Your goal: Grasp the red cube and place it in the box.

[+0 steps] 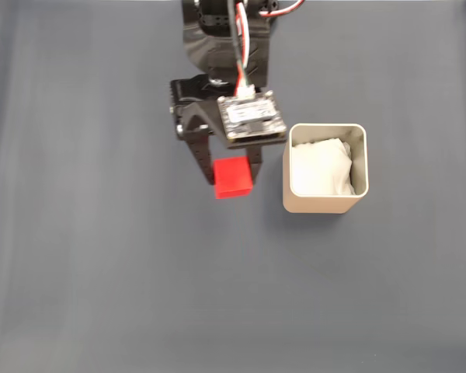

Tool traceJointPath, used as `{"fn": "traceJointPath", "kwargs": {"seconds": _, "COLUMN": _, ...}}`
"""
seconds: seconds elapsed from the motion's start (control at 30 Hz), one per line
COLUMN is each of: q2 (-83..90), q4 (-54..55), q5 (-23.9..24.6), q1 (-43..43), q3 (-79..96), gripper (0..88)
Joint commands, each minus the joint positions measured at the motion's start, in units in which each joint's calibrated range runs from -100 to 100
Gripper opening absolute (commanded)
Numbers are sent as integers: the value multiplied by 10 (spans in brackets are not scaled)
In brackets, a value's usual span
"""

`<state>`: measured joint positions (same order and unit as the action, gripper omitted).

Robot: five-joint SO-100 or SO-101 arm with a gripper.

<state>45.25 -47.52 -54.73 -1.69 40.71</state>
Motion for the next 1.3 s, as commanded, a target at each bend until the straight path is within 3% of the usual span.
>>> {"fn": "traceJointPath", "kwargs": {"seconds": 0.0, "q2": 26, "q4": -9, "q5": 5, "q1": 22, "q3": -7, "gripper": 2}}
{"fn": "traceJointPath", "kwargs": {"seconds": 0.8, "q2": 70, "q4": -45, "q5": 7, "q1": 155, "q3": -14, "gripper": 2}}
{"fn": "traceJointPath", "kwargs": {"seconds": 1.27, "q2": 39, "q4": -39, "q5": 8, "q1": 183, "q3": -20, "gripper": 2}}
